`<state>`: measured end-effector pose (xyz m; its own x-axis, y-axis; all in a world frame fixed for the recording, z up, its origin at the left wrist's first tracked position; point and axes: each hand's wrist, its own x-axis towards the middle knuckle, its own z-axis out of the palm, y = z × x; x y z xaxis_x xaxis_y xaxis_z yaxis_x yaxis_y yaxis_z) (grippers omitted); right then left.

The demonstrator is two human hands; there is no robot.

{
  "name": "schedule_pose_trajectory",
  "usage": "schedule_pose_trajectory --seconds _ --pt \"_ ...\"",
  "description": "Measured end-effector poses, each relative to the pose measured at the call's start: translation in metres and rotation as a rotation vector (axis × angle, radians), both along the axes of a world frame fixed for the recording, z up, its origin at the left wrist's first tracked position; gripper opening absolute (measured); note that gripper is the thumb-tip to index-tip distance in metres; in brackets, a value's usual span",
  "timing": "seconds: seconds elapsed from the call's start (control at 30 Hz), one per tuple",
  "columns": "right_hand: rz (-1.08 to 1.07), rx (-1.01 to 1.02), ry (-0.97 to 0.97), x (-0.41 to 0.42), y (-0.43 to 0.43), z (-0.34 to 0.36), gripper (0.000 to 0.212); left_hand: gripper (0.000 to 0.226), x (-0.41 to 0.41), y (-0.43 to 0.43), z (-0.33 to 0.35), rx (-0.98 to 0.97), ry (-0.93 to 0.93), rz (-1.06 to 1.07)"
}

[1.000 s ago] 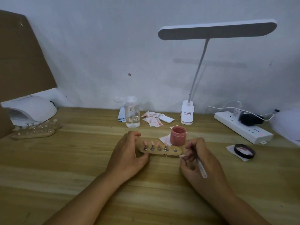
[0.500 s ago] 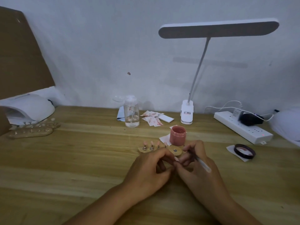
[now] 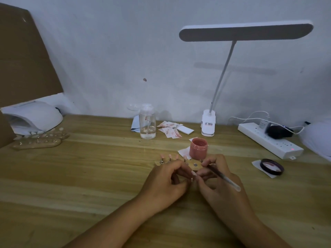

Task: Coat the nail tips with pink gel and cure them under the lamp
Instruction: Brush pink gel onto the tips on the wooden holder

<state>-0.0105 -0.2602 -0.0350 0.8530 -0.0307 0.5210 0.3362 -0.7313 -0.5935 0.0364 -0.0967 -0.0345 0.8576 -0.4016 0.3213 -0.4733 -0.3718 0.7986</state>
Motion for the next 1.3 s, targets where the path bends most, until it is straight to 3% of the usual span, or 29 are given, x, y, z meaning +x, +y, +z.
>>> schedule_pose_trajectory --seconds 0.07,0.2,0.3,0.4,0.5,0.63,0.9,1.1,1.2,1.3 --pt "0.008 -0.001 0.008 0.000 0.000 0.001 0.012 0.024 0.000 0.000 0.000 -0.003 0.021 -0.015" --pt "0.018 0.023 -0.009 -0.004 0.002 0.003 0.034 0.025 0.001 0.000 0.000 -0.019 0.018 -0.012" --pt "0.002 0.121 -0.078 -0.003 0.000 0.010 0.006 0.019 0.002 0.000 -0.002 -0.015 0.012 0.009" --pt "-0.011 0.358 -0.094 0.006 -0.009 0.024 0.034 0.016 0.003 0.001 -0.002 0.010 0.021 0.005" --pt "-0.038 0.393 -0.091 0.021 -0.018 0.035 0.030 0.020 0.005 0.002 -0.001 0.045 0.030 -0.023" --pt "-0.149 0.311 -0.116 0.050 -0.029 0.044 0.004 0.015 0.006 0.004 -0.001 0.115 0.002 -0.039" --pt "-0.350 0.023 0.115 0.089 -0.029 0.042 0.018 0.012 0.009 0.006 -0.002 0.193 -0.082 -0.032" --pt "-0.349 0.021 0.166 0.092 -0.028 0.040 0.021 0.014 0.011 0.006 -0.005 0.163 -0.087 -0.038" --pt "-0.350 0.120 0.088 0.079 -0.027 0.042 0.018 0.013 0.012 0.006 -0.007 0.172 -0.104 -0.026" --pt "-0.330 0.420 0.005 0.055 -0.025 0.042 0.013 0.011 0.013 0.006 -0.007 0.192 -0.107 -0.009"
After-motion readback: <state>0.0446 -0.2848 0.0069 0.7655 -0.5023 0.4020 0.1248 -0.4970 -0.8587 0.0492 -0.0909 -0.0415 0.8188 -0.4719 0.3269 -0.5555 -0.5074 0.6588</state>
